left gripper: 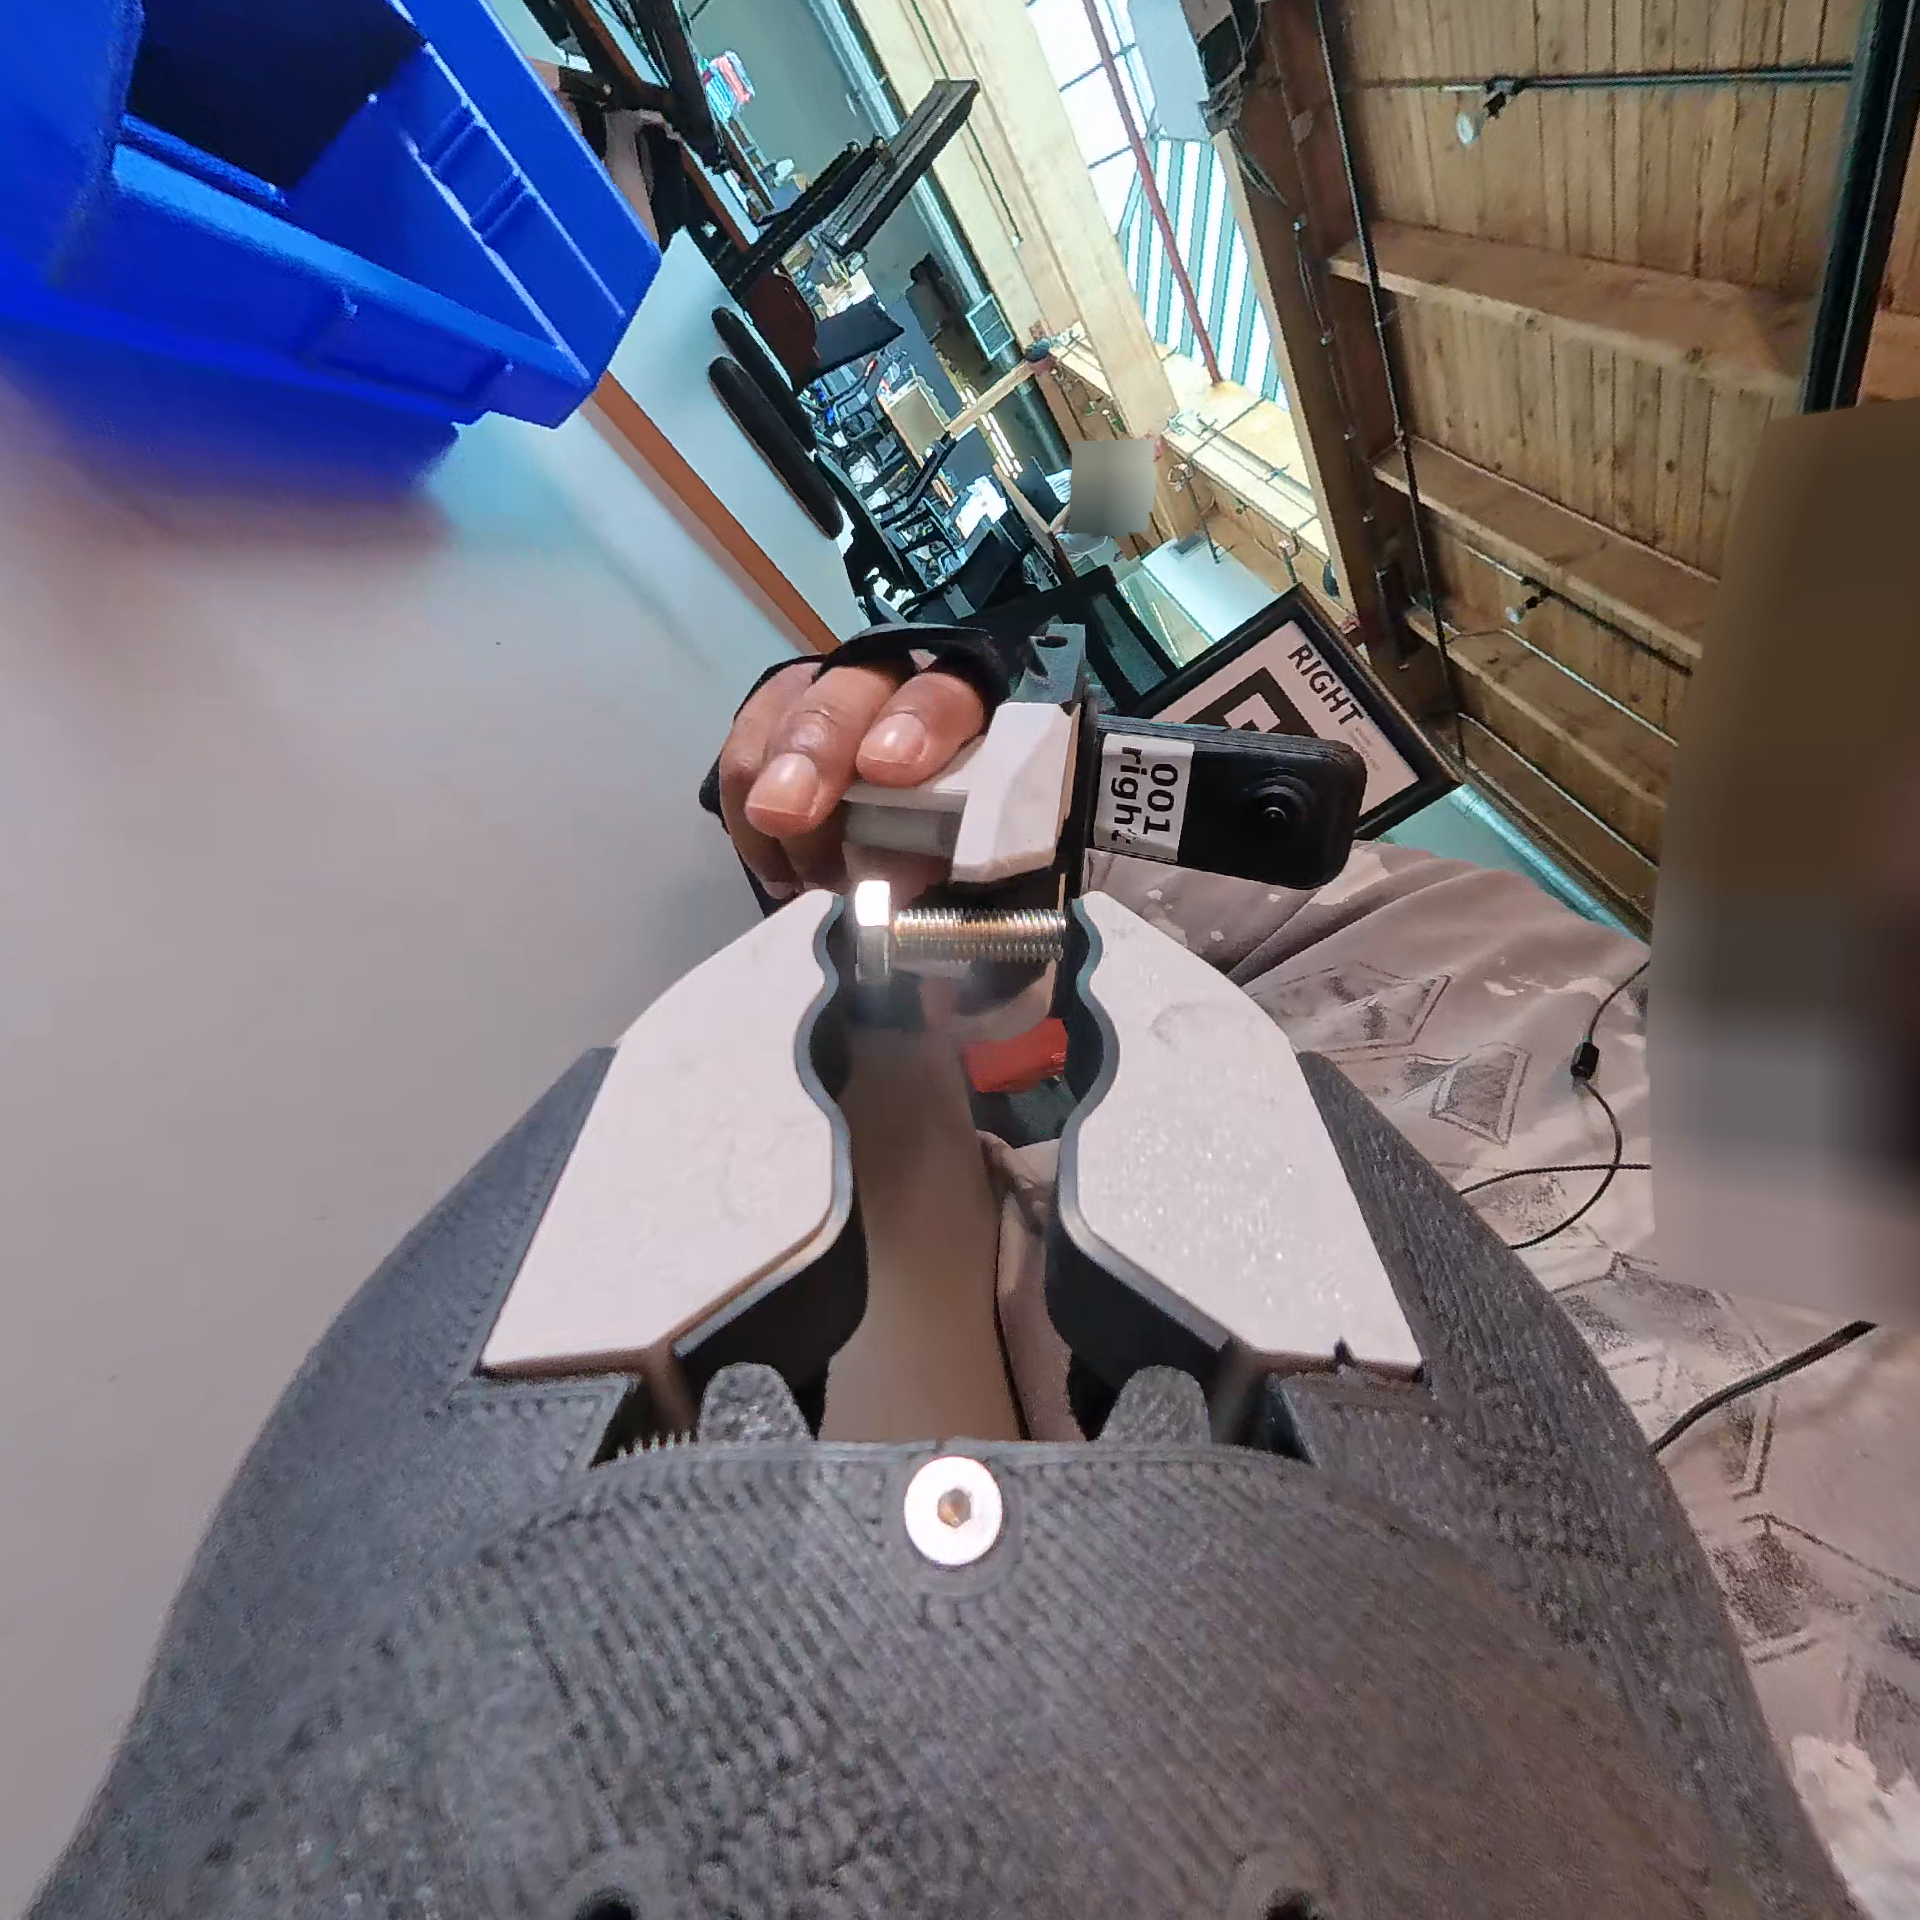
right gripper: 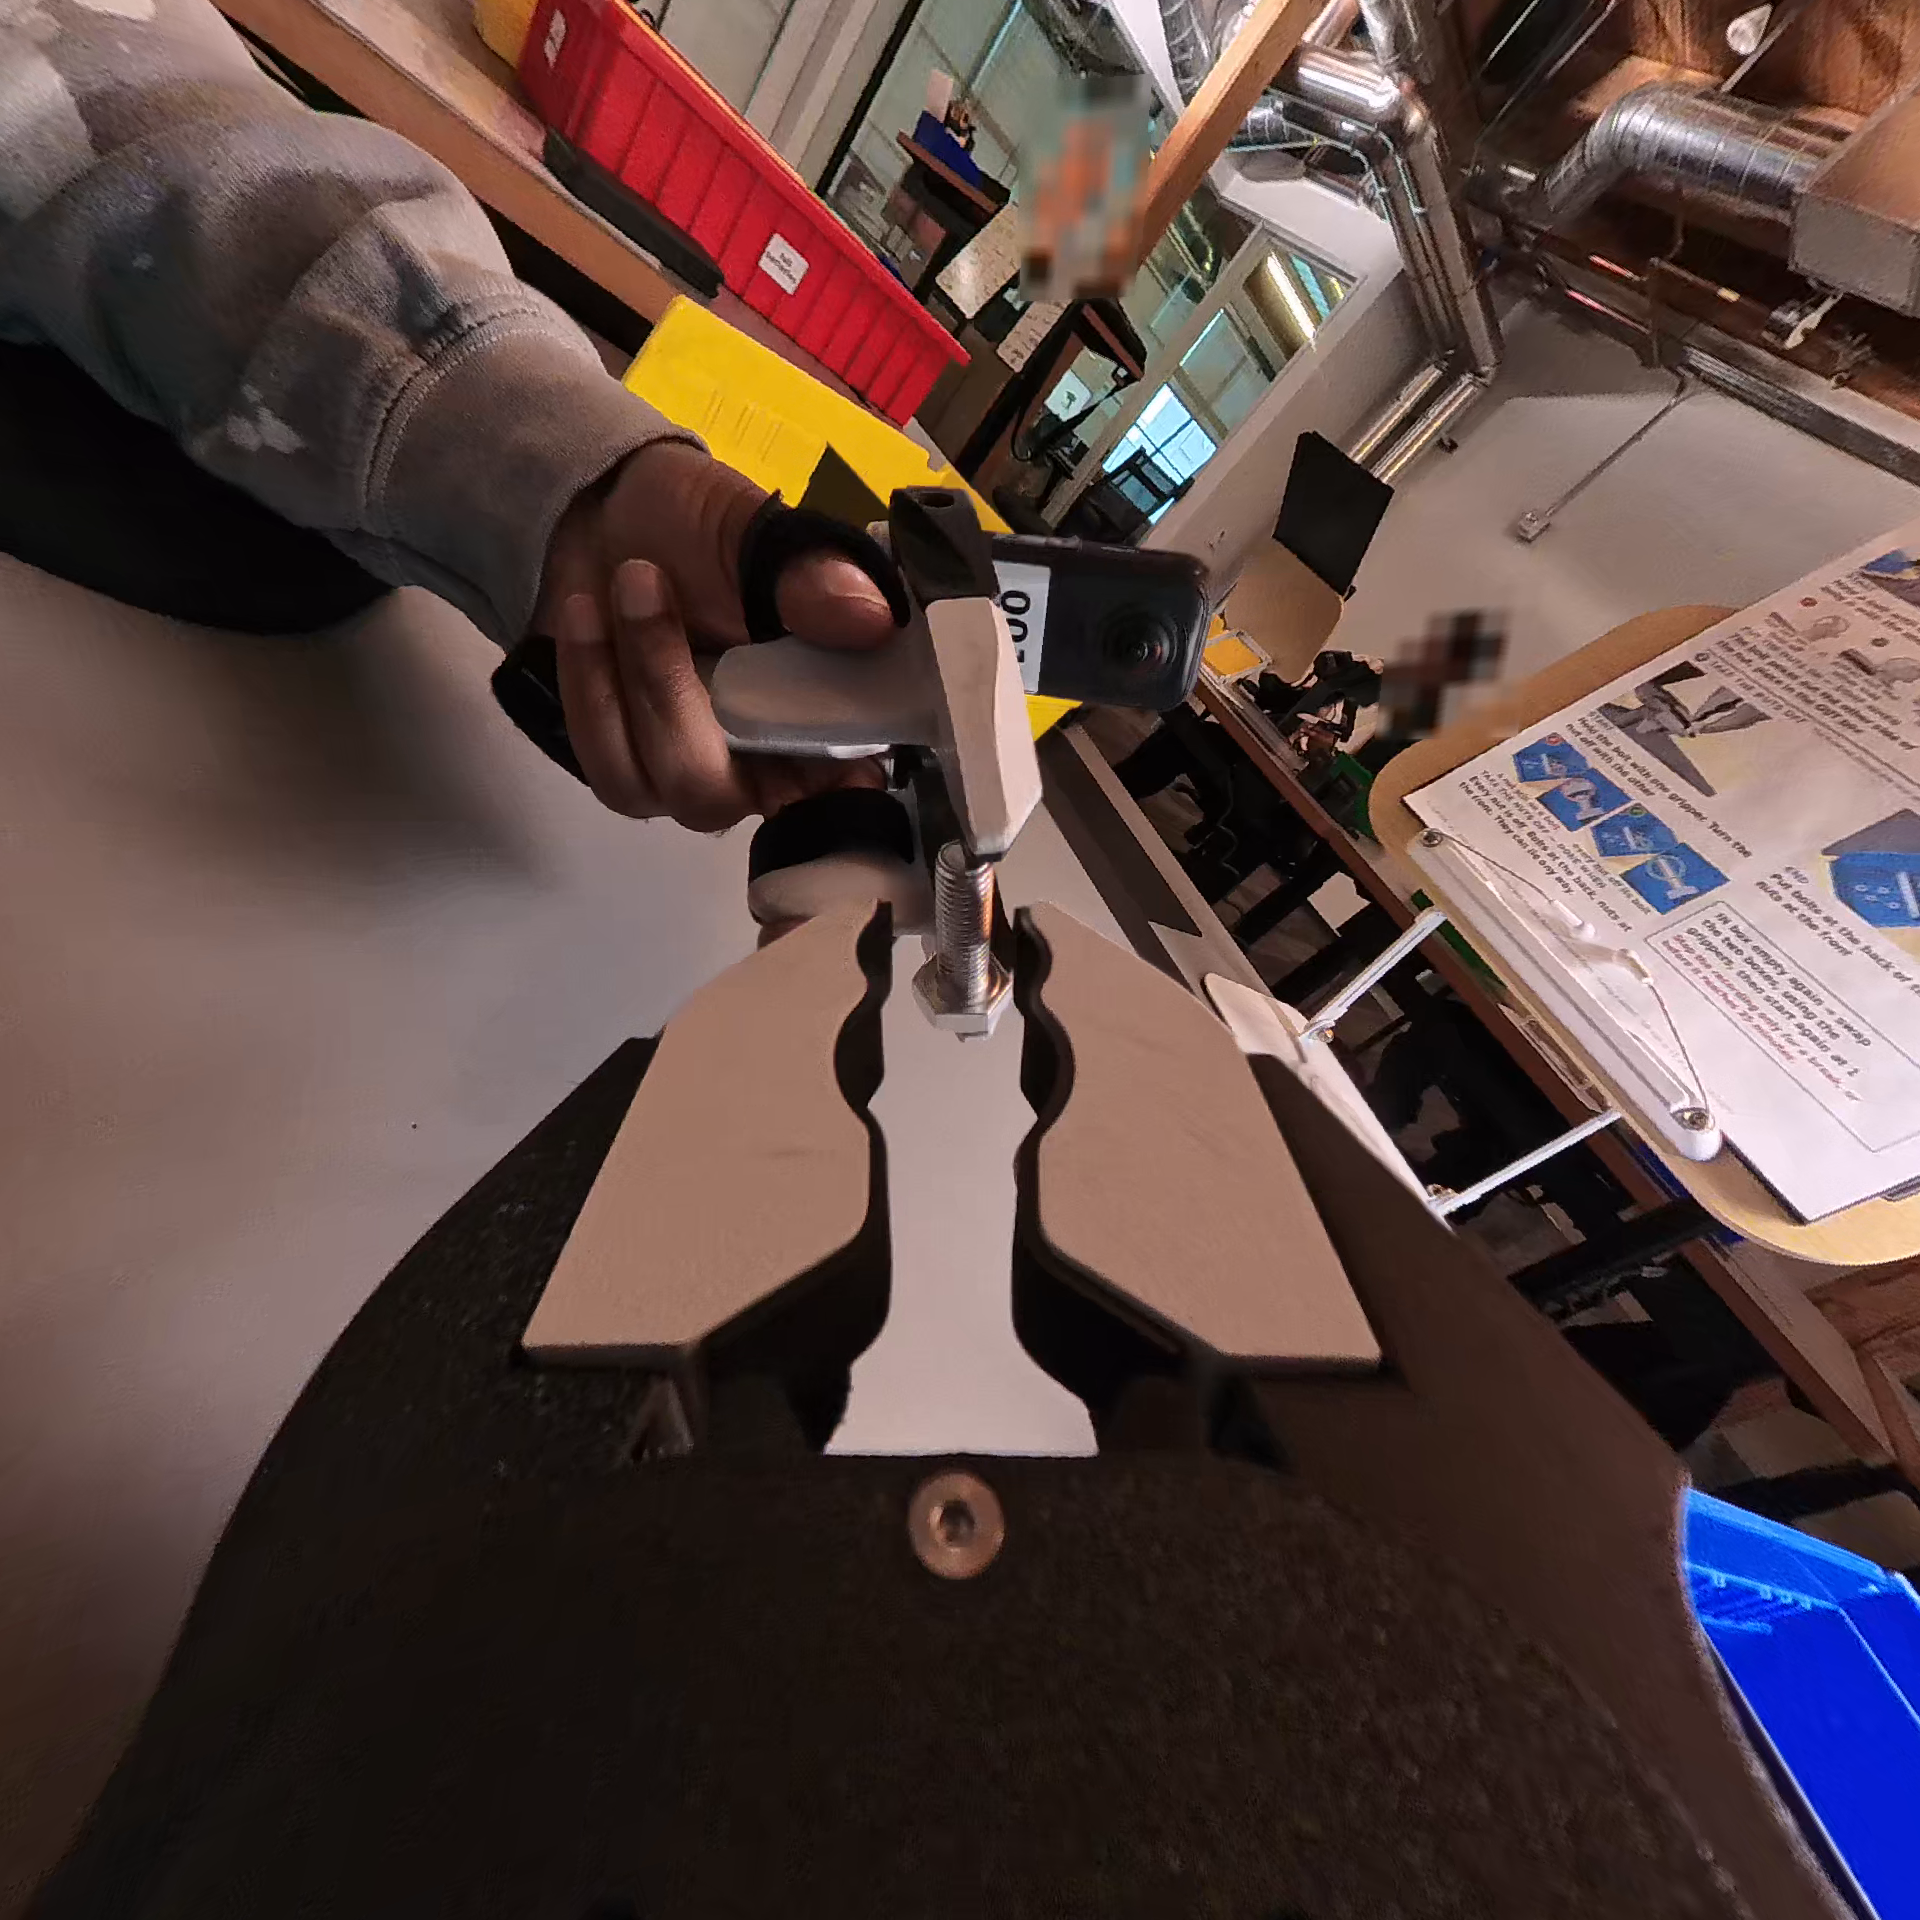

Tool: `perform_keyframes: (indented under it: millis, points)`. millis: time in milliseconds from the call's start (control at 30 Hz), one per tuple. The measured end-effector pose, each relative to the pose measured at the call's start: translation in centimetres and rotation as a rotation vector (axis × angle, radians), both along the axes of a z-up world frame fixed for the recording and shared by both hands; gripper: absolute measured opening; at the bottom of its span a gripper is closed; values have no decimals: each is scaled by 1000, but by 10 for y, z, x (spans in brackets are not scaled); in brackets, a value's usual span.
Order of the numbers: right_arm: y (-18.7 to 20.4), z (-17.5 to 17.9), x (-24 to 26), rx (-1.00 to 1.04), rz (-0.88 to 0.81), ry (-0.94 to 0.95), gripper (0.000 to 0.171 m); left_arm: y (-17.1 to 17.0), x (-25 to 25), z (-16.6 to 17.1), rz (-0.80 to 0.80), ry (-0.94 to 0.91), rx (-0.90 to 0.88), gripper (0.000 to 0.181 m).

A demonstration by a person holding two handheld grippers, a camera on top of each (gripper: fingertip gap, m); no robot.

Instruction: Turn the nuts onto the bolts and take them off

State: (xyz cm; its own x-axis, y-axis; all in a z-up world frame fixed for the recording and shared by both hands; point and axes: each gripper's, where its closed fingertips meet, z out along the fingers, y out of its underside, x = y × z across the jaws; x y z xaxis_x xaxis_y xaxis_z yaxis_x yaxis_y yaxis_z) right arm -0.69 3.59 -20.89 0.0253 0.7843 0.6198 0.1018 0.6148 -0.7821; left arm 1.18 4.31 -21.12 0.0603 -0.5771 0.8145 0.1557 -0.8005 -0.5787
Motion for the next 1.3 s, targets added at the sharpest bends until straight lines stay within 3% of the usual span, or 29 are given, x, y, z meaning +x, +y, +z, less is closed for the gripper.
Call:
perform_keyframes:
  millis: [133,400,533,667,733,1000,1300]
  points:
    - [1,-1,0,-3,2,-4,10,2,0,-6,6,-4,-31,39]
    - [4,-6,-2,-145,33,-23,10,4,-2,-10,19,-6,-29,39]
    - [5,-3,1,-375,100,-22,9,4,-6,-8,46,58,109,39]
    - [8,-2,5,-741,213,-63,9,2,-9,-10,74,229,306,37]
    - [8,-6,6,-831,238,-111,9,0,-9,-11,85,293,379,33]
    - [-8,-19,5,-983,332,-239,9,-14,-2,-20,27,488,600,26]
    - [-6,-11,6,-1039,358,-189,9,-12,1,-20,43,430,511,21]
